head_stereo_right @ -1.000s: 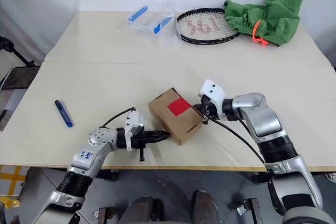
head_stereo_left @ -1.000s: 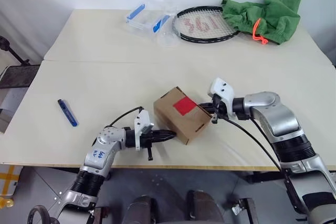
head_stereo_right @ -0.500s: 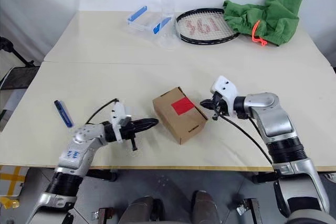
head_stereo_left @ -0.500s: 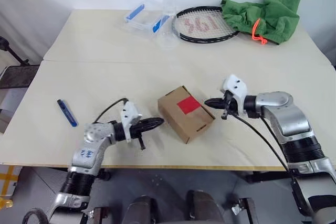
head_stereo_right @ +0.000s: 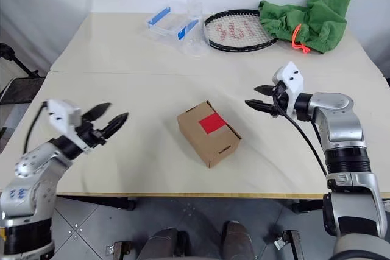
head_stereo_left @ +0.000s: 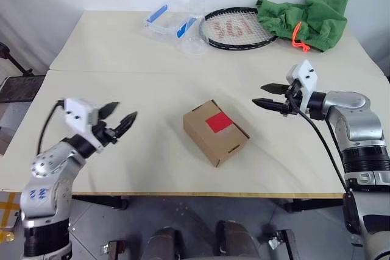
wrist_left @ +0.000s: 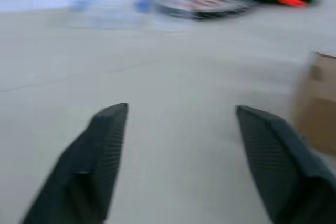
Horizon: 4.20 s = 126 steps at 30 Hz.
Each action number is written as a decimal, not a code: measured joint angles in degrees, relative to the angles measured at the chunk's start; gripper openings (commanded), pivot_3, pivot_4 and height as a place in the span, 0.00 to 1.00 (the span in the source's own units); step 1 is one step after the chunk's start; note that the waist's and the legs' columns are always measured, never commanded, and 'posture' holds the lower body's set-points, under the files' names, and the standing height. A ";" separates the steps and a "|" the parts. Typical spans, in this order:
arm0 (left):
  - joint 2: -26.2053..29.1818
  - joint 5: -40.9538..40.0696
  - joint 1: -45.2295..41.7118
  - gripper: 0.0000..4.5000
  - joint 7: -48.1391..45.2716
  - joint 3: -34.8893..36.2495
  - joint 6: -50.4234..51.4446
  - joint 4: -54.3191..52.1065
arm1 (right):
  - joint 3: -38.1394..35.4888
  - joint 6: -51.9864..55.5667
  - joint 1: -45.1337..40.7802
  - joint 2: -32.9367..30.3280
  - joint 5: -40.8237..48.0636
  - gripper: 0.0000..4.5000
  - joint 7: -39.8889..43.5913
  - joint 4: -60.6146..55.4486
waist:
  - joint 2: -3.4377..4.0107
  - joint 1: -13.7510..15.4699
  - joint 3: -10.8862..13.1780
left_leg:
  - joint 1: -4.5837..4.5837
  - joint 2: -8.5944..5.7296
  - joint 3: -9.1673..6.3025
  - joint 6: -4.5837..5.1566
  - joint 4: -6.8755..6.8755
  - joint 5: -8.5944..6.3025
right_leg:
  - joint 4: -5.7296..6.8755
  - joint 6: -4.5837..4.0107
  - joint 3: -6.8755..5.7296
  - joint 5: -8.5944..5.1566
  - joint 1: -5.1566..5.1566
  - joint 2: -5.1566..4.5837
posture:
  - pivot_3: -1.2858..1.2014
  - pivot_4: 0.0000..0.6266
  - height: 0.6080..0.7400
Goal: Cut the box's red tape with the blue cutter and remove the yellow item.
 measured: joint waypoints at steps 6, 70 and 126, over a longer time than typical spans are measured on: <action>-3.22 -0.80 4.22 1.00 11.04 5.80 4.90 -9.03 | -1.27 -6.90 -4.74 2.72 1.34 1.00 3.95 7.07 | -0.01 0.23 0.01 | 0.03 -0.05 -0.08 0.01 0.01 0.01 | -0.02 0.00 -0.04 0.00 0.08 -0.02 | 0.52 0.24 1.00; -6.30 6.54 -14.27 0.10 32.84 9.70 46.45 3.33 | 0.97 -4.85 -6.26 9.94 -1.74 1.00 0.20 8.72 | -0.04 1.28 0.02 | 0.04 -0.20 -0.37 -0.11 -0.02 0.11 | 0.06 0.00 -0.17 0.00 0.13 -0.03 | 0.52 0.24 1.00; -1.56 10.32 -11.99 0.09 18.99 8.11 43.91 7.78 | 0.91 -4.00 -4.23 8.22 -1.09 1.00 -1.36 5.93 | 0.21 1.78 -0.08 | 0.07 -0.29 -0.41 -0.07 -0.04 0.15 | 0.06 0.00 -0.17 0.00 0.19 -0.16 | 0.52 0.24 1.00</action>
